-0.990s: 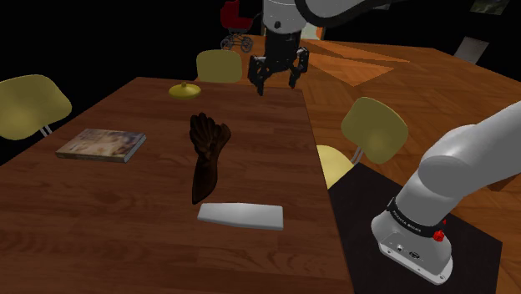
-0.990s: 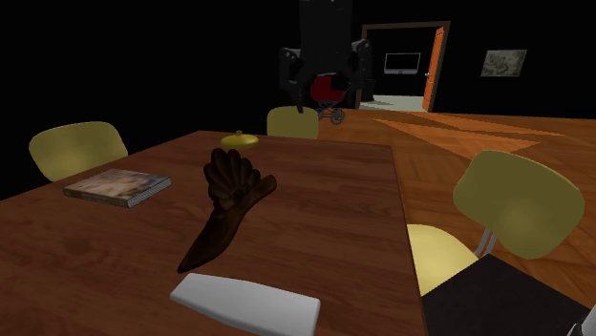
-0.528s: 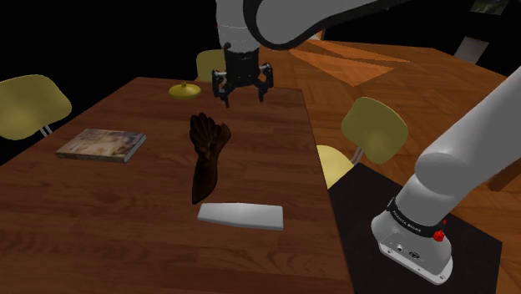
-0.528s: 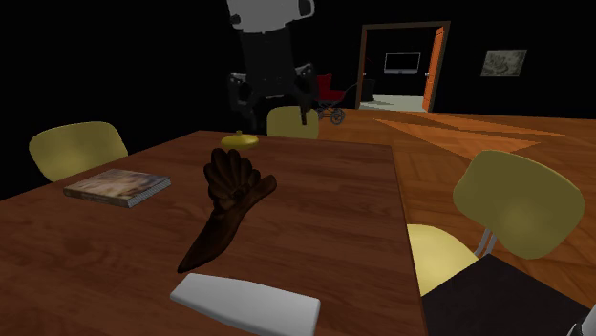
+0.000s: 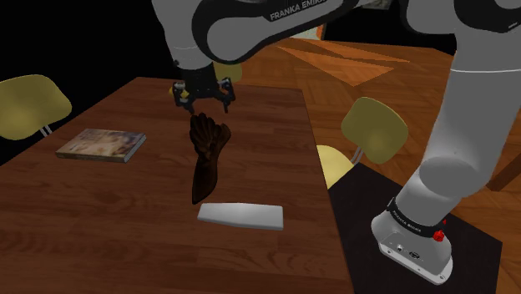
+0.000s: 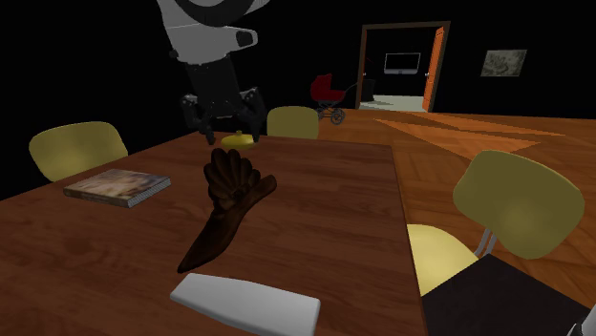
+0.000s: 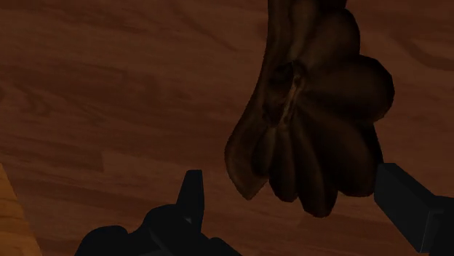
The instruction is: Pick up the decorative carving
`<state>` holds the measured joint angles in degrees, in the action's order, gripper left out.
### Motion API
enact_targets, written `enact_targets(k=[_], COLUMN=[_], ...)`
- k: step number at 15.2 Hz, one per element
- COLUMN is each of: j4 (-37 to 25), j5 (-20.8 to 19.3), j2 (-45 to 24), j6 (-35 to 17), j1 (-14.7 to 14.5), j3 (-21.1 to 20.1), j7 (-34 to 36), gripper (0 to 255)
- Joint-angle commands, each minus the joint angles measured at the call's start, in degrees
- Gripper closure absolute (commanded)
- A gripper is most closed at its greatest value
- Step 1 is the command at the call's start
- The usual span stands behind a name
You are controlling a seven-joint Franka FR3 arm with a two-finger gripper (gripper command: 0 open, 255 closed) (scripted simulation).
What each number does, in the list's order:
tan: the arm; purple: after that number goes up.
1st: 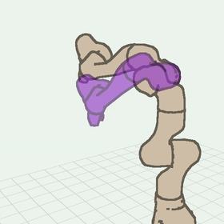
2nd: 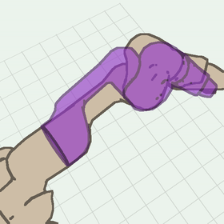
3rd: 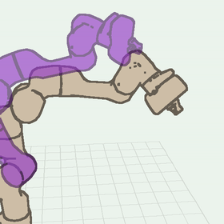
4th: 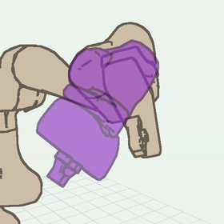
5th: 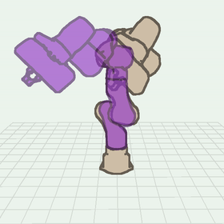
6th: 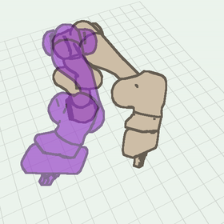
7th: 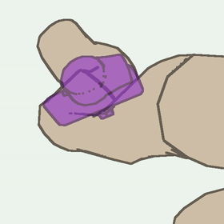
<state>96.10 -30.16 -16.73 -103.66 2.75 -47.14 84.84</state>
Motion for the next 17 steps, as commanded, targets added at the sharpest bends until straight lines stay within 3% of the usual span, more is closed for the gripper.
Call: enact_targets(k=[1,4,13,14,17], j4=[-5.9,-14.0,-9.9,-9.9,-10.0], j5=[-4.1,-7.7,-9.0,-9.0,-9.0], j2=[-6.0,-12.9,-14.1,-14.1,-14.2], j6=[2.5,5.5,1.0,1.0,1.0], j1=[-3.9,-9.1,-8.7,-8.6,-8.7], j3=[1.3,3.7,4.5,4.5,4.5], j7=[4.0,6.9,9.0,9.0,9.0], gripper=[0,0,0,255,255])
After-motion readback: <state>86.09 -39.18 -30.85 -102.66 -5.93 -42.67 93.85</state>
